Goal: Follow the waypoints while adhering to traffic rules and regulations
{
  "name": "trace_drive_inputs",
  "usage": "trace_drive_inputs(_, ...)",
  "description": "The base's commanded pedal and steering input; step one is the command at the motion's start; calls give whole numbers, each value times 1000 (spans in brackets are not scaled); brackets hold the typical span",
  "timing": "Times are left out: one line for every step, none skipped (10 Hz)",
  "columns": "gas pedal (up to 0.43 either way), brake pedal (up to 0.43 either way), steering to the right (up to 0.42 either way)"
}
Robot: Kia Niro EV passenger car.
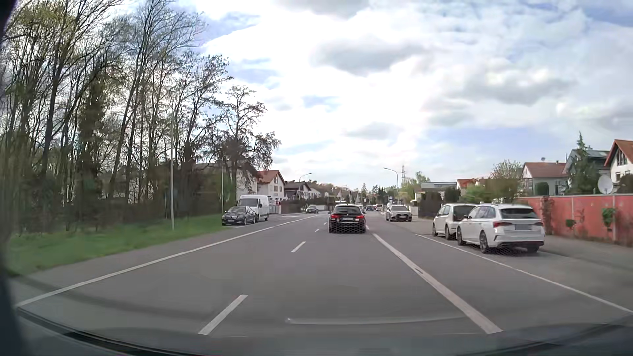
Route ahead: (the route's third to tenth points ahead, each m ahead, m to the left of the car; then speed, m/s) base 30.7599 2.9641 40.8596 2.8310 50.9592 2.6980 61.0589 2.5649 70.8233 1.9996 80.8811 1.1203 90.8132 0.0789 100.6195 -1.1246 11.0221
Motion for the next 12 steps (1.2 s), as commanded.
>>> trace_drive_inputs(0, 0, 0)
trace_drive_inputs(0, 0, 0)
trace_drive_inputs(0, 6, 0)
trace_drive_inputs(0, 12, 1)
trace_drive_inputs(0, 24, 1)
trace_drive_inputs(0, 30, 1)
trace_drive_inputs(0, 37, 1)
trace_drive_inputs(0, 49, 1)
trace_drive_inputs(0, 55, 1)
trace_drive_inputs(0, 55, 1)
trace_drive_inputs(0, 61, 1)
trace_drive_inputs(0, 61, 1)
